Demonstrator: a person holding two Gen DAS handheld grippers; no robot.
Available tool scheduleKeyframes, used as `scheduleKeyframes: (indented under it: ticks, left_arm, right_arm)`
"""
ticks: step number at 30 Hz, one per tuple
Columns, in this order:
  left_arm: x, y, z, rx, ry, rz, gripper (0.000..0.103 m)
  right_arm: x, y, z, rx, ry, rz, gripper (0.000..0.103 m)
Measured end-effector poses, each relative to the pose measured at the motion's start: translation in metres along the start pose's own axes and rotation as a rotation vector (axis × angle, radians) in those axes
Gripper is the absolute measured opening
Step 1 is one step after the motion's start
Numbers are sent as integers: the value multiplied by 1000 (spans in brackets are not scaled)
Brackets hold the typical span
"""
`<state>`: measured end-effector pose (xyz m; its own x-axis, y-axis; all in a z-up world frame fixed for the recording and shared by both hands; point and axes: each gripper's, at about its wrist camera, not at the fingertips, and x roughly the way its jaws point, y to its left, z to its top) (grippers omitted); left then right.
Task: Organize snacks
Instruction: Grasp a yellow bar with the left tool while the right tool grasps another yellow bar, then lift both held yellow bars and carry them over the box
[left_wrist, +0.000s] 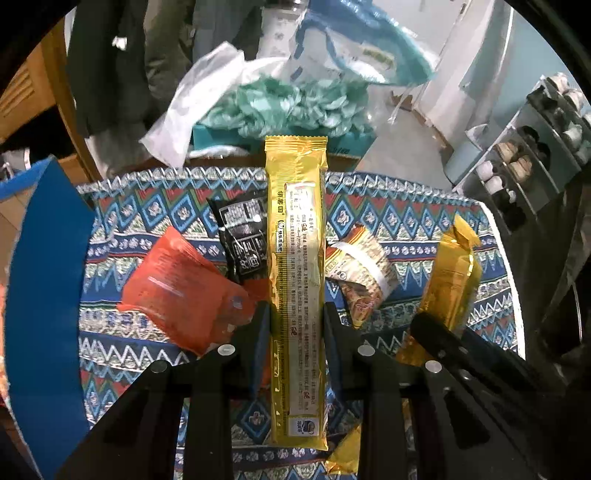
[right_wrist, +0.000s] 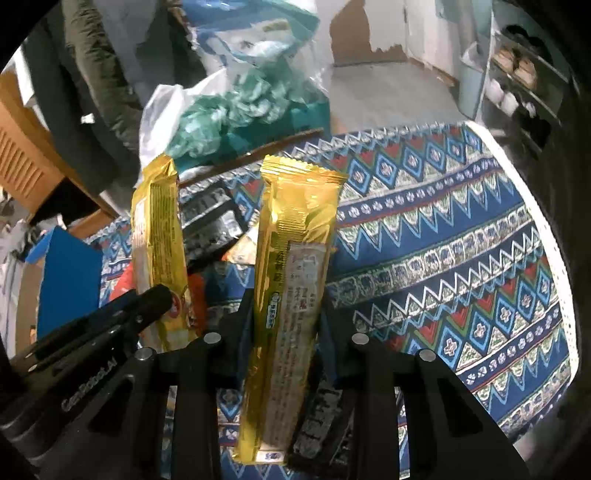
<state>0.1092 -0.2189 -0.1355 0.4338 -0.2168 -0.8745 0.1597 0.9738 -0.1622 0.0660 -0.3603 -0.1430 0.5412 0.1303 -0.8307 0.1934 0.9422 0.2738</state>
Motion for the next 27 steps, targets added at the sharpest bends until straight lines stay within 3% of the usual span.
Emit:
scheduleKeyframes:
  ticks: [8, 27]
  left_arm:
    - [-33, 10, -4, 28, -78, 25, 28]
    - [-97, 74, -16, -49, -181, 68, 28]
  right_arm:
    - [-21, 21, 3, -71, -66, -8, 28]
    - [-68, 84, 8, -192, -173, 51, 28]
